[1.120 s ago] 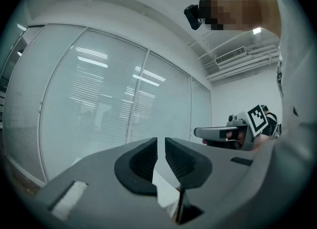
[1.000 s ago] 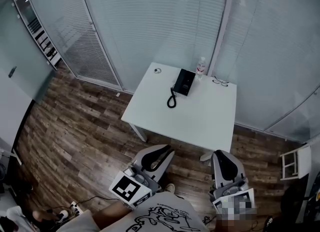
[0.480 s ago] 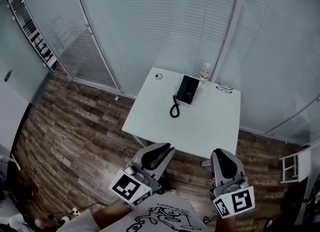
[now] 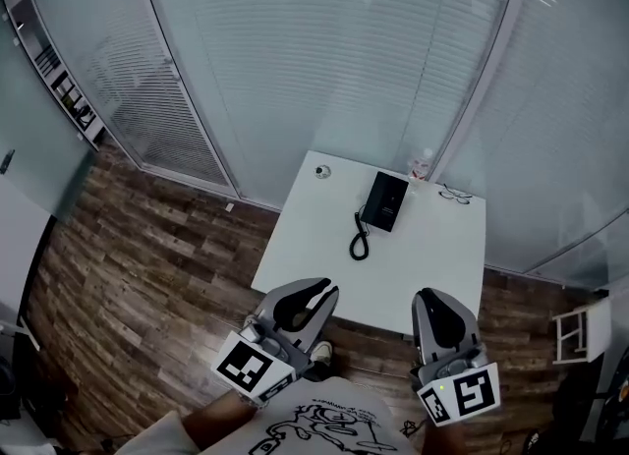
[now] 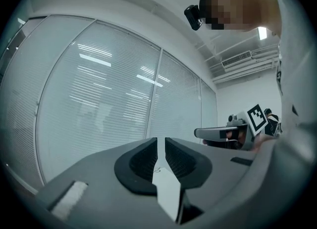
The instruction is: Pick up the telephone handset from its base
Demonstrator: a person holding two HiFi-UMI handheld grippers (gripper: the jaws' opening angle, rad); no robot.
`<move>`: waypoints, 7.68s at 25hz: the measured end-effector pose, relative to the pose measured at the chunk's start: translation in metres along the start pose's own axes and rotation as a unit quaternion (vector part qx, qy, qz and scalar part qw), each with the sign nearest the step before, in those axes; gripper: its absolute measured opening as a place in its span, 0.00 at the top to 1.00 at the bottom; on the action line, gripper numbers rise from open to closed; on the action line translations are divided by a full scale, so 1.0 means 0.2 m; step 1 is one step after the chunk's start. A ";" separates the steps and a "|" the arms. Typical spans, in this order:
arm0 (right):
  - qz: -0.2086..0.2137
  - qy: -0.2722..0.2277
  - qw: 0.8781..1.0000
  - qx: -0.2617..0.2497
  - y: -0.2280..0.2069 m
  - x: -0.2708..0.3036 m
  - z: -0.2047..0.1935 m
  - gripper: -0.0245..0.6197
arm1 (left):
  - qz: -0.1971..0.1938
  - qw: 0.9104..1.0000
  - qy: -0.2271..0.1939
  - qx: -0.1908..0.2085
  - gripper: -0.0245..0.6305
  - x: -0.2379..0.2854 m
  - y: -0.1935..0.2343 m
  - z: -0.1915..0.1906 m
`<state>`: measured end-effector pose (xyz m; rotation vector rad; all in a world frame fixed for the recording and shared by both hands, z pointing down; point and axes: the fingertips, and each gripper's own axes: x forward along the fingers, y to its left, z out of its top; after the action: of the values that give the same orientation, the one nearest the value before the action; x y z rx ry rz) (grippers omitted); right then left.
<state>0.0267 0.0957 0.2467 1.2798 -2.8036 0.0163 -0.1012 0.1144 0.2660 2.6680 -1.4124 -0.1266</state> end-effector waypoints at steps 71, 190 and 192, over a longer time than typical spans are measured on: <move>-0.025 0.066 0.998 -0.008 -1.05 0.81 -0.24 0.92 | -0.032 0.997 0.047 -0.043 0.91 1.34 0.56 -0.18; -0.015 0.038 0.999 0.002 -0.94 0.72 -0.18 0.92 | -0.025 0.990 0.018 -0.138 0.86 1.12 0.59 -0.12; -0.015 0.032 0.999 0.000 -0.92 0.70 -0.15 0.93 | -0.025 0.990 0.015 -0.141 0.86 1.08 0.58 -0.11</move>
<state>0.0755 -0.1294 0.2816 1.2956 -2.7303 0.0545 -0.0718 -0.1286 0.2999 2.4621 -1.2166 -0.2673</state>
